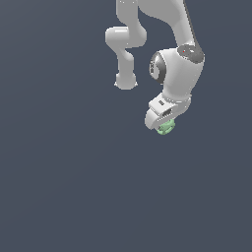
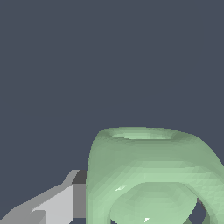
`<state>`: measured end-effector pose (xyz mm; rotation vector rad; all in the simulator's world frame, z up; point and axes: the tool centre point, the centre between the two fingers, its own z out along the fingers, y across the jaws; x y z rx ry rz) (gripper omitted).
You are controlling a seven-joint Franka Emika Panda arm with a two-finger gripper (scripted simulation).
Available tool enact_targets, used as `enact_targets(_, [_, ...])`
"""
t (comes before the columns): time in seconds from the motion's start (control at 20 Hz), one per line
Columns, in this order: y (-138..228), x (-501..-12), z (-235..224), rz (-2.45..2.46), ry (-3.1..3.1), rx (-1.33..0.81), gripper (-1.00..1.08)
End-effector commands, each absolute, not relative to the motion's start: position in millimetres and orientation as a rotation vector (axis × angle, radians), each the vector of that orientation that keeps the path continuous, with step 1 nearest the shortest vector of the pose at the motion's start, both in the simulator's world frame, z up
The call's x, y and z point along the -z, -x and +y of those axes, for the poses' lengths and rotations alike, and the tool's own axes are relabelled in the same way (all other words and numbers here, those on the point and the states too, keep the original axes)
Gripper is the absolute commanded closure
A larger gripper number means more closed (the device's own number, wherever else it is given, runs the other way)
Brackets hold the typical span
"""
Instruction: Pick up the object and move it to a goal position.
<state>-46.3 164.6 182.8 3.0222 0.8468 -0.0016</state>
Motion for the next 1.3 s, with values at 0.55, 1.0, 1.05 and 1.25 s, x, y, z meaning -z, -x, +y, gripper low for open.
enact_targets(0.55, [119,-269,226,0.847,-3.023,0.001,1.08])
enact_targets(1.0, [133,-288,239,0.847,-3.025,0.000,1.08])
enact_targets(1.05, [132,-287,239,0.847,-3.025,0.000,1.08])
enact_targets(1.25, [129,-284,237,0.847,-3.025,0.000,1.08])
